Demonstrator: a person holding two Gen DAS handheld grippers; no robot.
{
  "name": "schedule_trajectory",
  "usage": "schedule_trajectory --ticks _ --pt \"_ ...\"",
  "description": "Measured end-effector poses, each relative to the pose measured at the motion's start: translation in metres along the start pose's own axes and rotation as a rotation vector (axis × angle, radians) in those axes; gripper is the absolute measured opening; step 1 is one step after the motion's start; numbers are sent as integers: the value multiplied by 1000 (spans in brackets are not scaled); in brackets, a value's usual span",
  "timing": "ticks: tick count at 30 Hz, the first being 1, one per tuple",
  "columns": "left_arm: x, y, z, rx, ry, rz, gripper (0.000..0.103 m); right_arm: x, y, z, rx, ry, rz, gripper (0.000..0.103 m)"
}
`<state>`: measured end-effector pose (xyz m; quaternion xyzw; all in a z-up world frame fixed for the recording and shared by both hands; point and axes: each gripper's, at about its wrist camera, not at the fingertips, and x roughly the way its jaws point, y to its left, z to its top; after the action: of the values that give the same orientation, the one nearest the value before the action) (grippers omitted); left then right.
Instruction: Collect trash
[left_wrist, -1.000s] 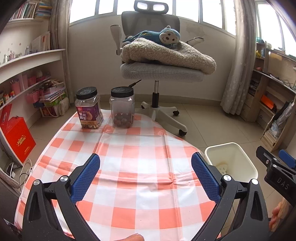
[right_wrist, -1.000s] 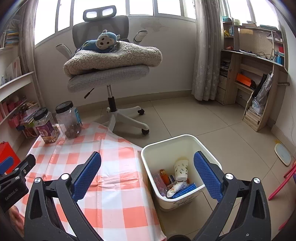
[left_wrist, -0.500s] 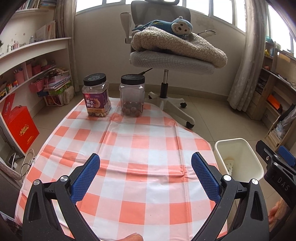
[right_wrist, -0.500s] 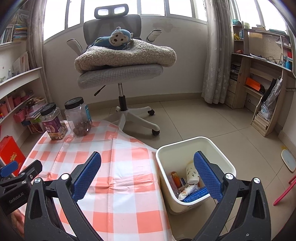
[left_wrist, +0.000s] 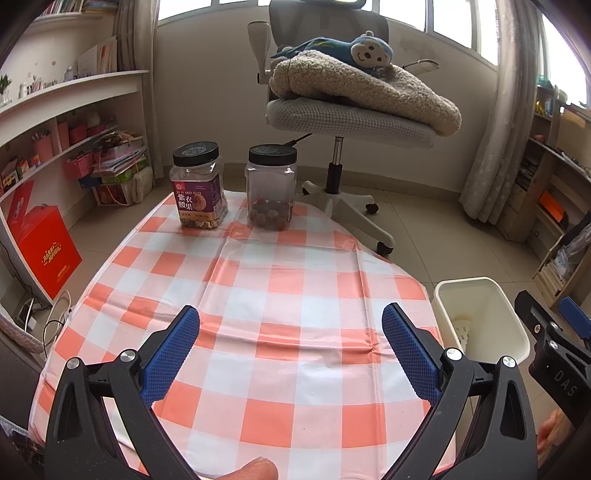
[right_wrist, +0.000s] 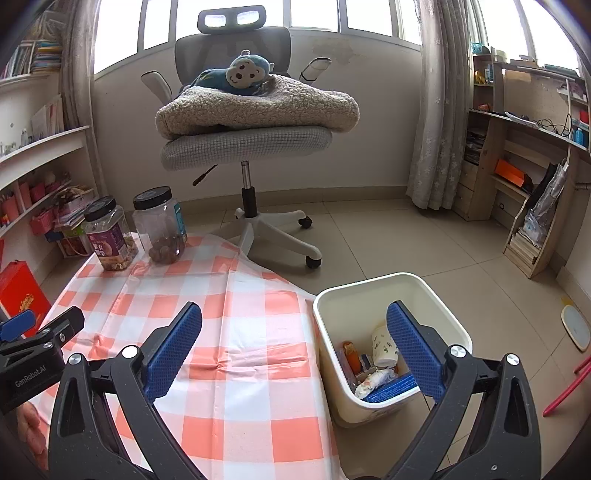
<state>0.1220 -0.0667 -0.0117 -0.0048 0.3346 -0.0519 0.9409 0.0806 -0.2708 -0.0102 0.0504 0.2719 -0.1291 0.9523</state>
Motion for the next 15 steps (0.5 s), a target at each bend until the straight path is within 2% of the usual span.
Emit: schedule_trajectory --ticks 15 --pt "-2 -2 0 9 -5 -5 96 -2 5 -1 -12 -3 14 96"
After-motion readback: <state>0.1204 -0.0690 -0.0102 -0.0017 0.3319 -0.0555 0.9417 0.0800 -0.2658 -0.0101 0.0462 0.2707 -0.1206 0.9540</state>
